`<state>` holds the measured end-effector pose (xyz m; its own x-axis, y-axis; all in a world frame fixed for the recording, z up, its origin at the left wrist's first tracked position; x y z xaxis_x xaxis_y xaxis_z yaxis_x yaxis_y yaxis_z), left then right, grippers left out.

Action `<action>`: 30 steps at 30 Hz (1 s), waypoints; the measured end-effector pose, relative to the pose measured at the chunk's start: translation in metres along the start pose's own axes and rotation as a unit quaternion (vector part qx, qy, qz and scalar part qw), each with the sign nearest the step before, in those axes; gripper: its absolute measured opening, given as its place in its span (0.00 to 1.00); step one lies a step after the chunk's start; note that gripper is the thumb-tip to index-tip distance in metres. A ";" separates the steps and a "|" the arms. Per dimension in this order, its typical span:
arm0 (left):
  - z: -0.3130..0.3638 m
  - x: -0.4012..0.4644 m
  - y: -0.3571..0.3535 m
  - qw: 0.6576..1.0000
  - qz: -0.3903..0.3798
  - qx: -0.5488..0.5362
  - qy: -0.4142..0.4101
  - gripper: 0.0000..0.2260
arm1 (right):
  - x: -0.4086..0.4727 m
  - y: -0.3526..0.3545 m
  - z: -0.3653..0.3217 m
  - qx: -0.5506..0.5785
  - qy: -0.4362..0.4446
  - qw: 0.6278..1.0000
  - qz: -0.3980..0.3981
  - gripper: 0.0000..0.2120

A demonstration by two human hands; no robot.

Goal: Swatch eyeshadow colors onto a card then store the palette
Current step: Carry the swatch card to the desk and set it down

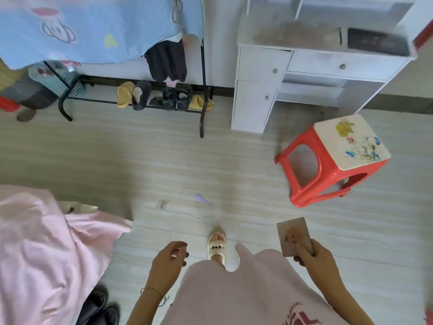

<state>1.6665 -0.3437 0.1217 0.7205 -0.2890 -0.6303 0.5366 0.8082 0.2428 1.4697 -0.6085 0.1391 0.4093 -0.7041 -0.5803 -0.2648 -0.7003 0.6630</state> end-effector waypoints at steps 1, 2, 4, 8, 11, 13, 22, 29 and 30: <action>0.017 0.018 0.005 1.000 -0.007 0.012 -0.009 0.06 | 0.007 0.000 -0.014 0.006 -0.005 1.000 0.003 0.08; 0.033 0.037 0.009 0.999 -0.017 0.026 -0.018 0.06 | 0.015 0.000 -0.027 0.009 -0.007 1.000 0.004 0.08; 0.064 0.073 0.013 0.997 -0.038 0.058 -0.032 0.06 | 0.032 0.003 -0.050 0.009 -0.008 1.000 0.008 0.07; 0.111 0.127 0.004 0.993 -0.076 0.083 -0.044 0.06 | 0.058 0.012 -0.074 0.027 -0.033 0.999 0.034 0.08; 0.133 0.160 -0.018 0.986 -0.118 0.107 -0.038 0.06 | 0.080 0.017 -0.079 0.044 -0.071 0.995 0.050 0.08; 0.146 0.181 -0.035 0.982 -0.138 0.120 -0.036 0.07 | 0.099 0.019 -0.082 0.054 -0.095 0.992 0.059 0.07; 0.247 0.281 -0.078 0.984 -0.116 0.129 -0.032 0.06 | 0.239 0.072 -0.151 0.095 -0.095 0.989 0.060 0.09; 0.366 0.363 -0.111 0.982 -0.097 0.148 -0.071 0.06 | 0.353 0.154 -0.228 0.086 -0.035 0.994 0.062 0.07; 0.377 0.372 -0.118 0.980 -0.103 0.153 -0.071 0.06 | 0.363 0.163 -0.233 0.088 -0.038 0.993 0.069 0.07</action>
<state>2.0365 -0.7401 0.1366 0.6258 -0.5157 -0.5852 0.7677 0.5401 0.3450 1.7785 -0.9512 0.1464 0.2942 -0.7966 -0.5280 -0.4641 -0.6021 0.6497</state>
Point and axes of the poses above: each hand's wrist, its own x-axis towards the middle knuckle, its own y-axis out of the back of the hand, z = x × y, the point moved 4 cm from there along x, towards the middle knuckle, and after that the axes turned 15 degrees about -x, right-handed, at the moved point
